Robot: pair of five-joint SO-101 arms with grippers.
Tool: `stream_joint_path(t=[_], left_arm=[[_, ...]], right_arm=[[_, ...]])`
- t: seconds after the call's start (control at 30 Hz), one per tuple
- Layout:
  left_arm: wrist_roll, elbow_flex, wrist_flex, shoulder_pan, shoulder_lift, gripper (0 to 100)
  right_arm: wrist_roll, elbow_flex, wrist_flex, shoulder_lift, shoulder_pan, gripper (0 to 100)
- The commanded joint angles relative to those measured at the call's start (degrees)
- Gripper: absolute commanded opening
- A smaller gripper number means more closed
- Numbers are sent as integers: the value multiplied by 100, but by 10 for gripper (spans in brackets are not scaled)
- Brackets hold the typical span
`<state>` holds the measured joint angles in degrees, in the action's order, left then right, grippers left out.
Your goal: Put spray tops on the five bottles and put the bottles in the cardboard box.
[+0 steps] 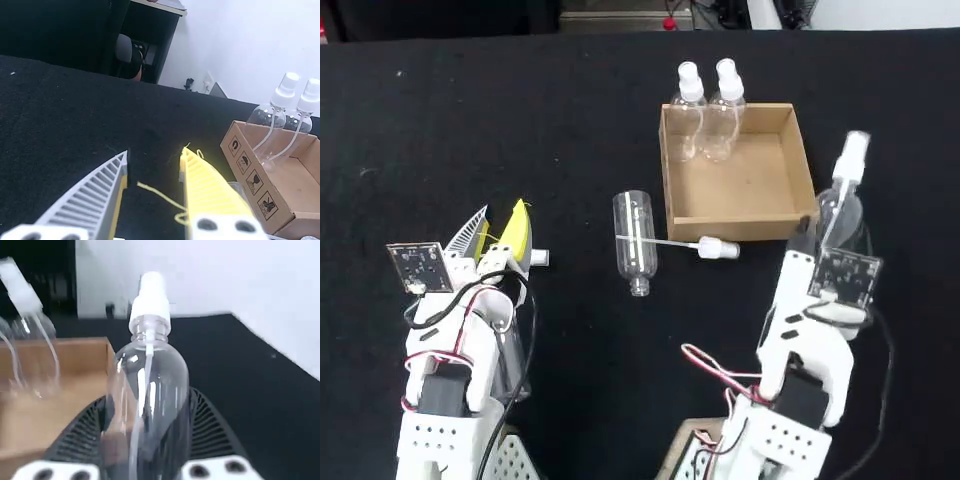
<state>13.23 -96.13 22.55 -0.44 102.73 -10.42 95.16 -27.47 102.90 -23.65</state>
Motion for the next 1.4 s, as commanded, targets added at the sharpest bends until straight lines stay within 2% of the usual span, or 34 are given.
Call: stream_joint_path(t=[0.0,0.27,0.43,0.83,1.13,1.37], left_arm=[[-35,-127,0,-4,18,166],[-35,-127,0,-4,26,166],[-35,-127,0,-4,26,166],[-35,-127,18,-4,26,166],[-35,-127,9,-4,26,166],[-35,-127,0,-4,26,166]], right_arm=[[35,127,70,523,44,12],[44,136,35,505,-1248,12],[44,136,-642,497,-1837,12],[35,136,-1653,488,-1864,12],[-237,136,-2251,479,-1881,12],[-202,136,-2303,470,-1890,12]])
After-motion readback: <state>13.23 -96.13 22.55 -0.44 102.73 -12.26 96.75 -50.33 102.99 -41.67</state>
